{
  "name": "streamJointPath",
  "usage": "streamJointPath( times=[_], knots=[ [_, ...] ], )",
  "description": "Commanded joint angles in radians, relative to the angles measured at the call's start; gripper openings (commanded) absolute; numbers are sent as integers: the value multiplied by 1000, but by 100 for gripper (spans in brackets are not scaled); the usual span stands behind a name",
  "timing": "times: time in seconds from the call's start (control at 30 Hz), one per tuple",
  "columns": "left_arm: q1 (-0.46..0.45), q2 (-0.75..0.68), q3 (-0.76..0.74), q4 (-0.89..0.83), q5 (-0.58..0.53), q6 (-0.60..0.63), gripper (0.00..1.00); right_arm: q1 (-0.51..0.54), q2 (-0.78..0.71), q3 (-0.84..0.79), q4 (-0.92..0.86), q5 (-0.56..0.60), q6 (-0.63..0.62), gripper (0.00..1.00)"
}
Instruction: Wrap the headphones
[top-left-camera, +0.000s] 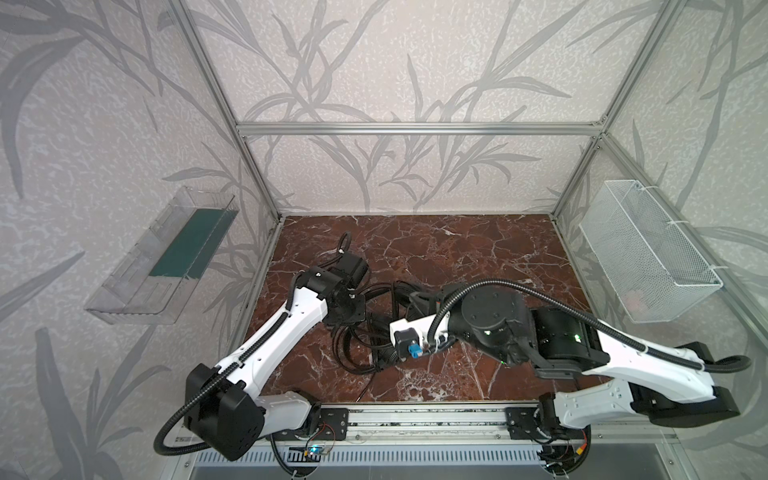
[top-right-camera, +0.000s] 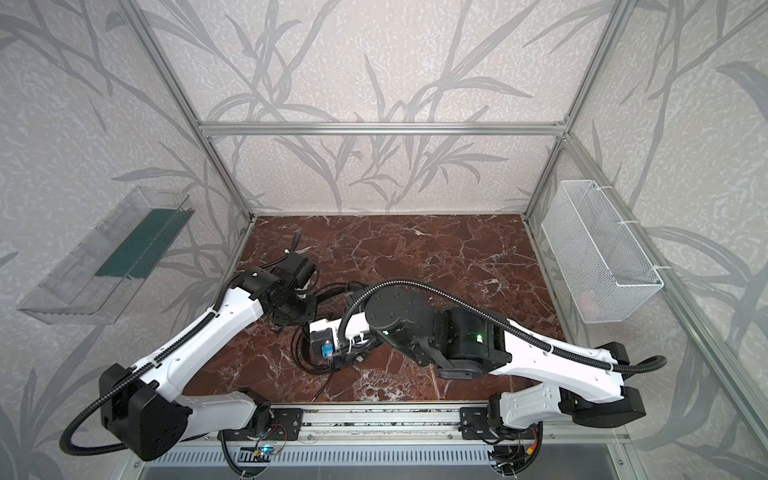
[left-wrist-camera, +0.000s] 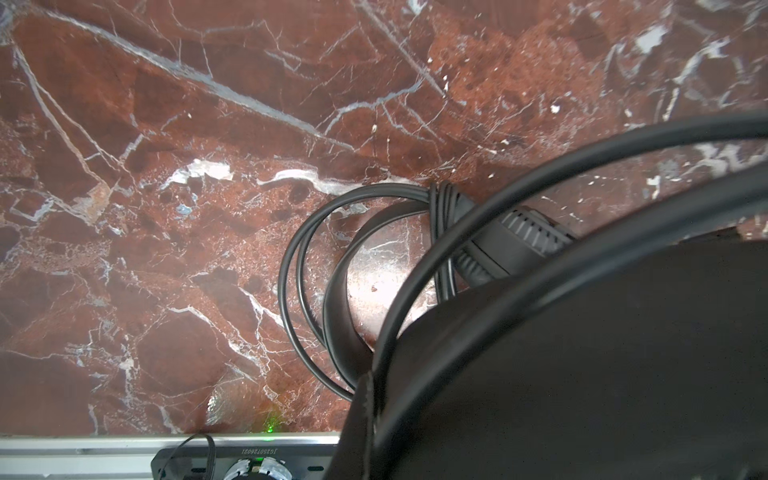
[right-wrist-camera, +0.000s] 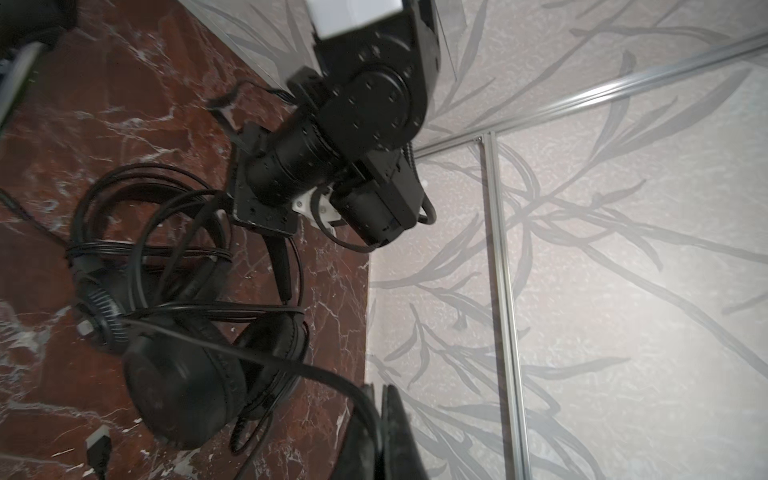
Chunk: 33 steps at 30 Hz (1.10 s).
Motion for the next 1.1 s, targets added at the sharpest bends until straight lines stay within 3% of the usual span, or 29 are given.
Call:
streamJointPath(
  times=[0.0, 0.2, 0.53, 0.7, 0.8, 0.87, 1.07],
  knots=[
    [-19, -31, -23, 38, -42, -7, 0, -15, 2, 5, 318, 27, -135, 0],
    [-40, -50, -42, 43, -33, -16, 0, -48, 55, 23, 408, -16, -155, 4],
    [-59, -79, -38, 41, -19, -15, 0, -239, 122, 88, 422, -166, 37, 26],
    [-73, -87, -36, 40, 7, -10, 0, -312, 188, 128, 405, -189, 96, 30],
    [-79, -105, -33, 27, 23, -5, 0, -362, 216, 134, 398, -211, 156, 29],
    [-81, -122, -26, 10, 32, -1, 0, -423, 225, 135, 371, -255, 216, 15],
    [-84, -190, -7, -27, 83, 6, 0, -545, 245, 96, 362, -380, 384, 7]
  ],
)
